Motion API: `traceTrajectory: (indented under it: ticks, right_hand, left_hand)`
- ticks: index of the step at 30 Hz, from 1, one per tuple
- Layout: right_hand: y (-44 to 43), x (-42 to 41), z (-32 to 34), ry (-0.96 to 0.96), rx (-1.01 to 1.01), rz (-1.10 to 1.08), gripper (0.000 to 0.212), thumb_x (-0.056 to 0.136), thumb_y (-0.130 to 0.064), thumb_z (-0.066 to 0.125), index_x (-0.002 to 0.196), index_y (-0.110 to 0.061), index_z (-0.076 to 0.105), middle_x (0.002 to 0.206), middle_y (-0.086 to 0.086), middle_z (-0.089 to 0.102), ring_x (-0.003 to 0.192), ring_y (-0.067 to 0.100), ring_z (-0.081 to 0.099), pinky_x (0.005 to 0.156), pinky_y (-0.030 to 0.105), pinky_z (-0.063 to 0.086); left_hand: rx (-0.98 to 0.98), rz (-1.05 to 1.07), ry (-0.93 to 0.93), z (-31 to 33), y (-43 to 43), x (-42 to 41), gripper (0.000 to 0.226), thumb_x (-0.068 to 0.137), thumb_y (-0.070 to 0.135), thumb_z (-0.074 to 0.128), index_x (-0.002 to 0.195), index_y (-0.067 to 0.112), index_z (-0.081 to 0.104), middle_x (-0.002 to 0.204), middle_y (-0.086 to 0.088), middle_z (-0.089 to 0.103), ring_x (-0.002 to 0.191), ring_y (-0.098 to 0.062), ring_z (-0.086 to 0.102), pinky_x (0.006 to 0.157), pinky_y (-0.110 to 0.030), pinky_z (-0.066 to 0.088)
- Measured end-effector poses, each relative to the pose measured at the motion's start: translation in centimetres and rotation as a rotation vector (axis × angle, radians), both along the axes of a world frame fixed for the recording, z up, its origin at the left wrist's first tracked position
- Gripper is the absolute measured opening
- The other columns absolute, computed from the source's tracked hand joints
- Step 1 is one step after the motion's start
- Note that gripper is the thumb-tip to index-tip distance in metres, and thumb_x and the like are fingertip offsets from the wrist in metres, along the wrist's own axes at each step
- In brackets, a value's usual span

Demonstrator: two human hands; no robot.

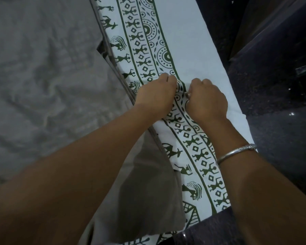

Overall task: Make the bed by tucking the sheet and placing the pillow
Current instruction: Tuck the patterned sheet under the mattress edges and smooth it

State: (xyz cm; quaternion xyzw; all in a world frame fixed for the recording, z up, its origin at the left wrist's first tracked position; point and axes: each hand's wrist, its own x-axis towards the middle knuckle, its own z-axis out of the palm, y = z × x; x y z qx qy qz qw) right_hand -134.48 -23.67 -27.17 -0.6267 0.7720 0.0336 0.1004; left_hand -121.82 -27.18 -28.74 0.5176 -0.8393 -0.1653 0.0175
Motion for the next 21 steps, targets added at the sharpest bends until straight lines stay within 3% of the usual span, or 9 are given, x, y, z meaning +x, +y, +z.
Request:
traceTrajectory:
  ticks: [3,8,13,17,21]
  right_hand:
    - [-0.6,-0.2,-0.1,-0.027,-0.038,-0.031,0.019,0.09,-0.014,0.051,0.109,-0.012,0.05,0.11,0.012,0.053,0.098,0.03,0.052,0.072,0.037,0.037]
    - [-3.2,-0.3,-0.4,-0.134,-0.087,-0.007,0.027,0.095,-0.018,0.046,0.12,-0.011,0.042,0.109,0.014,0.058,0.095,0.031,0.056,0.067,0.034,0.035]
    - [-8.0,0.2,-1.1,-0.049,-0.07,0.077,0.04,0.095,-0.022,0.05,0.132,-0.014,0.036,0.118,0.016,0.049,0.098,0.032,0.052,0.066,0.035,0.033]
    - [-11.5,0.5,-1.7,-0.019,-0.008,0.163,0.029,0.092,-0.015,0.053,0.12,-0.014,0.046,0.115,0.014,0.049,0.099,0.031,0.051,0.065,0.034,0.032]
    - [-14.0,-0.5,-1.4,0.014,0.044,0.254,0.02,0.09,-0.015,0.051,0.11,-0.014,0.054,0.109,0.01,0.05,0.097,0.03,0.051,0.064,0.034,0.032]
  left_hand:
    - [-0.028,0.036,0.085,0.0,-0.8,0.1,0.017,0.086,0.002,0.046,0.1,0.01,0.043,0.093,-0.006,0.036,0.062,-0.017,0.033,0.049,-0.031,0.025]
    - [-0.028,0.075,0.092,0.6,-4.0,0.8,0.025,0.089,0.004,0.05,0.112,0.01,0.041,0.104,-0.011,0.046,0.072,-0.024,0.044,0.054,-0.035,0.032]
    - [0.065,0.176,-0.013,0.0,-9.0,1.7,0.029,0.094,0.017,0.05,0.12,0.012,0.038,0.112,-0.012,0.047,0.086,-0.031,0.053,0.061,-0.039,0.037]
    - [0.087,0.212,-0.09,-0.9,-10.9,1.8,0.019,0.092,0.015,0.051,0.109,0.014,0.042,0.097,-0.009,0.049,0.085,-0.032,0.055,0.06,-0.038,0.037]
    - [0.029,0.227,-0.039,-0.9,-11.6,1.2,0.009,0.09,0.009,0.047,0.098,0.013,0.044,0.102,-0.009,0.048,0.072,-0.026,0.047,0.052,-0.033,0.031]
